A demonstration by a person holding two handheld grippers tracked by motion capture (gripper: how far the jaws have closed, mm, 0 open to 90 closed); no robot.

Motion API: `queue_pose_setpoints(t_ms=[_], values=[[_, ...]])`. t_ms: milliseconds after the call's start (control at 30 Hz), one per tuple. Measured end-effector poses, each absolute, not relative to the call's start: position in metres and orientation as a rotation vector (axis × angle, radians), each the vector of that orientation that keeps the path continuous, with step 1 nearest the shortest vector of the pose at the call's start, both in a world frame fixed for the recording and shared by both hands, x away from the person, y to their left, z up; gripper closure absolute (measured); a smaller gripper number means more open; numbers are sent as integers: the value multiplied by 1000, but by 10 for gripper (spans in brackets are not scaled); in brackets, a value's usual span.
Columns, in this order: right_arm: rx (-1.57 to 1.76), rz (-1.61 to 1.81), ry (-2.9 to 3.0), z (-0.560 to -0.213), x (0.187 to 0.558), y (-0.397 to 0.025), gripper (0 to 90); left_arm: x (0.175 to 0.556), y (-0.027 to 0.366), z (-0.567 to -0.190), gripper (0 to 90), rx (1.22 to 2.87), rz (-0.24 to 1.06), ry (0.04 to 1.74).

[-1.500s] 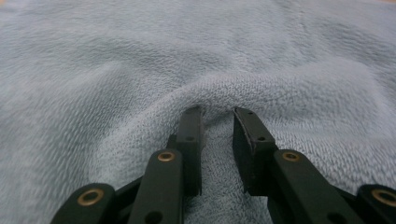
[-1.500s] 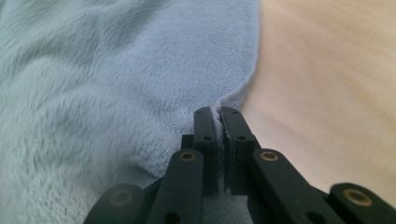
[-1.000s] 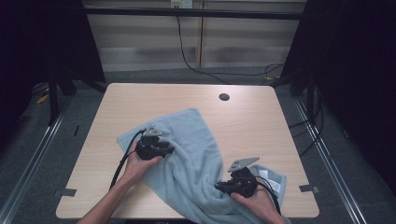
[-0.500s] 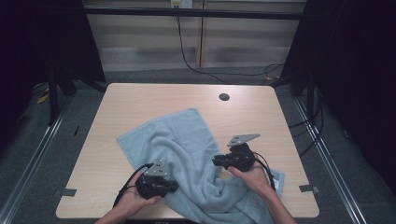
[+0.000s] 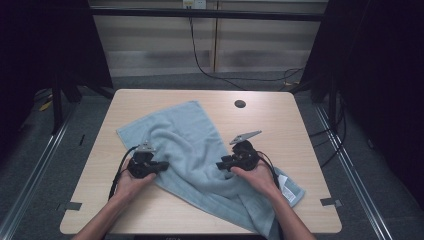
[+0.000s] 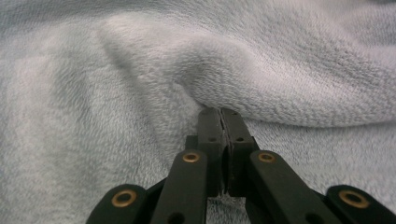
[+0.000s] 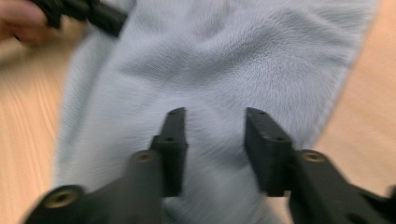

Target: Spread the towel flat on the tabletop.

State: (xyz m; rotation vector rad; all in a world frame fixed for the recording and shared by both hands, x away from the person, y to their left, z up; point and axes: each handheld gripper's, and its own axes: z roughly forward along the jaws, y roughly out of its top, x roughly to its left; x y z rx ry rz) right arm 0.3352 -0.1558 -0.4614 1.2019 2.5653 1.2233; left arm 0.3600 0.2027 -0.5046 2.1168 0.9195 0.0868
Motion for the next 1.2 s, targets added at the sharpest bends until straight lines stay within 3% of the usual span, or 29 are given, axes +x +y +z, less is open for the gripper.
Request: queue_pose_setpoints(t_ms=[67,367,533,733,900,1000,1067,1133,1200], values=[[1211,1272,2513,-449,334,-163,566,363,203,-502,884,2145,157,933],[1199,1310,2387,-423,316,-198,543,375,216,-506,882,2062,224,1022],[1201,1286,2413,-437,303,-223,571,389,223,-506,871,2048,304,1082],[1099,1224,2563,-470,282,-215,541,385,212,-503,731,2051,334,1086],[1080,1243,2619,-479,279,-211,586,325,180,-470,703,2063,275,806],[1067,1228,2628,-480,273,-208,590,311,163,-469,701,2071,138,752],[1073,1153,2640,-484,270,-205,530,297,136,-480,685,2119,61,653],[1093,1135,2621,-490,270,-204,437,296,128,-484,600,2139,36,649],[1109,1137,2606,-493,270,-203,420,293,118,-491,565,2148,15,633]])
